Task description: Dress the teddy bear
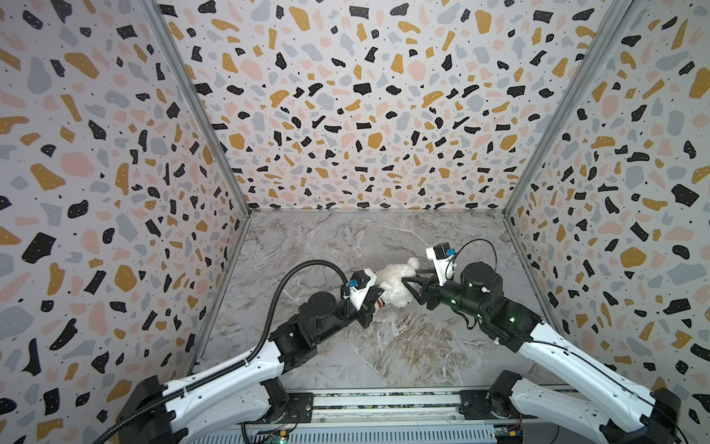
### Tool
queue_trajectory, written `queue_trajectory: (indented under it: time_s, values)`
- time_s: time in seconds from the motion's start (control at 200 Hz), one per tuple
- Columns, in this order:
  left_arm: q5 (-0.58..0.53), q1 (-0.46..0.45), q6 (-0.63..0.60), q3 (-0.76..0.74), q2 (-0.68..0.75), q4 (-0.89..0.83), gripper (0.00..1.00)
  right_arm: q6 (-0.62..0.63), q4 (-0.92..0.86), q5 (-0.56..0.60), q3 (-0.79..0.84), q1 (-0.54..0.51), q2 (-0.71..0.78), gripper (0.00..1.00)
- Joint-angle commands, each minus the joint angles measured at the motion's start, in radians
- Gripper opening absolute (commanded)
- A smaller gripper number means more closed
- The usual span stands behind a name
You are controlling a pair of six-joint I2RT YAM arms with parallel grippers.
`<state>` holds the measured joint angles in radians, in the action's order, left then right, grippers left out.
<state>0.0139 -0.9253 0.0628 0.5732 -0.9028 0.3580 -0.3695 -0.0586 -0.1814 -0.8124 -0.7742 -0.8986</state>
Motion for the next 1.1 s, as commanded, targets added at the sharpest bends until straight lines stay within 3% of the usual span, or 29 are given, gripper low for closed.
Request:
queue_trajectory:
  time_s: [0.0, 0.215, 0.315, 0.741, 0.911, 1.096]
  values:
    - [-0.010, -0.004, -0.015, 0.031, 0.067, -0.036, 0.00, 0.126, 0.036, 0.044, 0.021, -0.056, 0.057, 0.61]
    - [-0.004, -0.024, 0.006, 0.010, 0.160, -0.098, 0.00, 0.532, 0.174, 0.181, 0.114, -0.318, 0.128, 0.63]
    - [0.002, -0.039, 0.006, 0.016, 0.165, -0.100, 0.00, 0.626, 0.210, 0.223, 0.127, -0.374, 0.110, 0.64]
    - [-0.019, -0.066, 0.004, 0.016, 0.175, -0.139, 0.00, 0.647, 0.126, 0.306, 0.087, -0.373, 0.057, 0.56]
    - [-0.035, -0.068, 0.004, 0.017, 0.174, -0.141, 0.00, 0.633, 0.108, 0.301, 0.088, -0.373, 0.042, 0.44]
    - [-0.054, -0.070, 0.006, 0.014, 0.180, -0.149, 0.00, 0.604, 0.086, 0.241, 0.087, -0.373, 0.047, 0.43]
